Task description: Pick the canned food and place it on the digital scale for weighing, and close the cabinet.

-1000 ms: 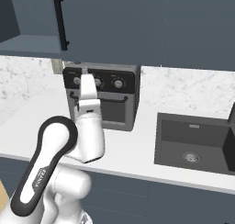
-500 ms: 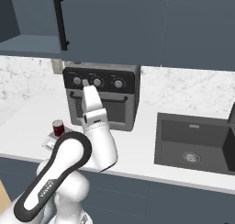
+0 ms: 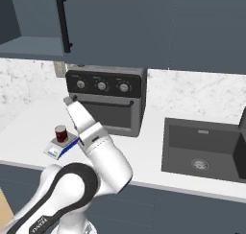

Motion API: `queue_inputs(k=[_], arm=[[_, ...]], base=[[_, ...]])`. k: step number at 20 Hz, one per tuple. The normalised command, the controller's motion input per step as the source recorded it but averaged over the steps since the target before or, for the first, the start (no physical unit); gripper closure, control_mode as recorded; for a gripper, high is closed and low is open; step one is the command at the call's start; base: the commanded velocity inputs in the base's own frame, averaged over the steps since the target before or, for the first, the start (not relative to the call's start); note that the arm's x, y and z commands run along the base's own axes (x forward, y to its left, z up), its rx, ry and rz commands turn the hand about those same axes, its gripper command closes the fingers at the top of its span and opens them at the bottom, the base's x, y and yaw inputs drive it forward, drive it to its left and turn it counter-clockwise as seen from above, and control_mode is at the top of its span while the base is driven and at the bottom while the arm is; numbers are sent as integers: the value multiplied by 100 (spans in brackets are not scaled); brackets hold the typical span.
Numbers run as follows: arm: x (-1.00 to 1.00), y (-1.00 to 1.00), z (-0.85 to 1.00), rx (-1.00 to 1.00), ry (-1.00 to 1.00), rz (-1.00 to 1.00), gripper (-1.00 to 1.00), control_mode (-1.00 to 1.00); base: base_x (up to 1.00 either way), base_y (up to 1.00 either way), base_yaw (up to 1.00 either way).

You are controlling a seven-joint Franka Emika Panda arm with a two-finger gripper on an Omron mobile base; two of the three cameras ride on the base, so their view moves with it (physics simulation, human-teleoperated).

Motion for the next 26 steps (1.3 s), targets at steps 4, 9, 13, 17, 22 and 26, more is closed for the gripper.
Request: queue_inputs(k=[4,9,13,17,22,26], arm=[[-100,100,0,-1,-11,0,-100,-100],[-99,100,-25,-1,-10,-3,-100,-100],[-84,100,-43,0,-18,-8,-100,-100],[-82,100,-49,0,-20,-9,-100,-100],[-71,100,-62,1,-23,-9,-100,-100],[-62,100,-73,7,-36,-11,-100,-100]], base=[[0,0,0],[0,0,0],[0,0,0],[0,0,0],[0,0,0],[0,0,0]])
